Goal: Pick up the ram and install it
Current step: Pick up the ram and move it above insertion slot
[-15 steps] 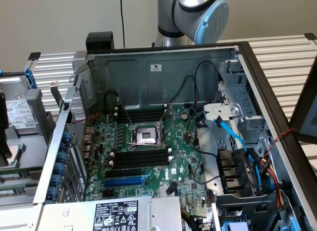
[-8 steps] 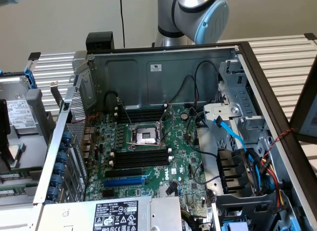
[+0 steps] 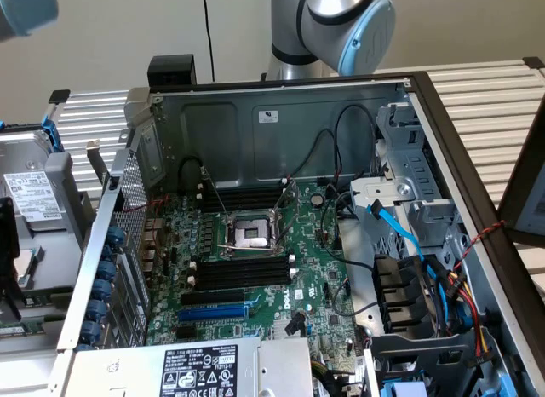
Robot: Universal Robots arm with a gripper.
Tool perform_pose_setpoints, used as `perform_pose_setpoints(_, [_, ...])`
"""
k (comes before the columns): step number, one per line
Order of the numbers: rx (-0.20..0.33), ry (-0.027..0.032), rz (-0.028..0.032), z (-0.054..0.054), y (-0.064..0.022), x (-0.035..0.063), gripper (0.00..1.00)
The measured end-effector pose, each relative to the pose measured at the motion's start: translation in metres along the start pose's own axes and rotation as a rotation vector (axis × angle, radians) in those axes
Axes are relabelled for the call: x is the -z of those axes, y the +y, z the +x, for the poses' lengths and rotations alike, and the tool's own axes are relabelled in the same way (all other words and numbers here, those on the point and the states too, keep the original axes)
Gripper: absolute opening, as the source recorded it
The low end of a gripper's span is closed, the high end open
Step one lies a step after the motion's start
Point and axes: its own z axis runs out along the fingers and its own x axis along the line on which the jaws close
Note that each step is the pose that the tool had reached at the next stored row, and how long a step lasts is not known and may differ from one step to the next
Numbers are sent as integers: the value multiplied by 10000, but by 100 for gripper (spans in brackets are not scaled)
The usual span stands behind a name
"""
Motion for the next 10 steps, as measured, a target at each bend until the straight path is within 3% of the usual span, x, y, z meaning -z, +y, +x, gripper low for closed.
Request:
perform_pose_setpoints(5, [213, -14, 24, -32, -38, -47, 26])
perform_pose_setpoints(10, [530, -74, 52, -70, -35, -114, 26])
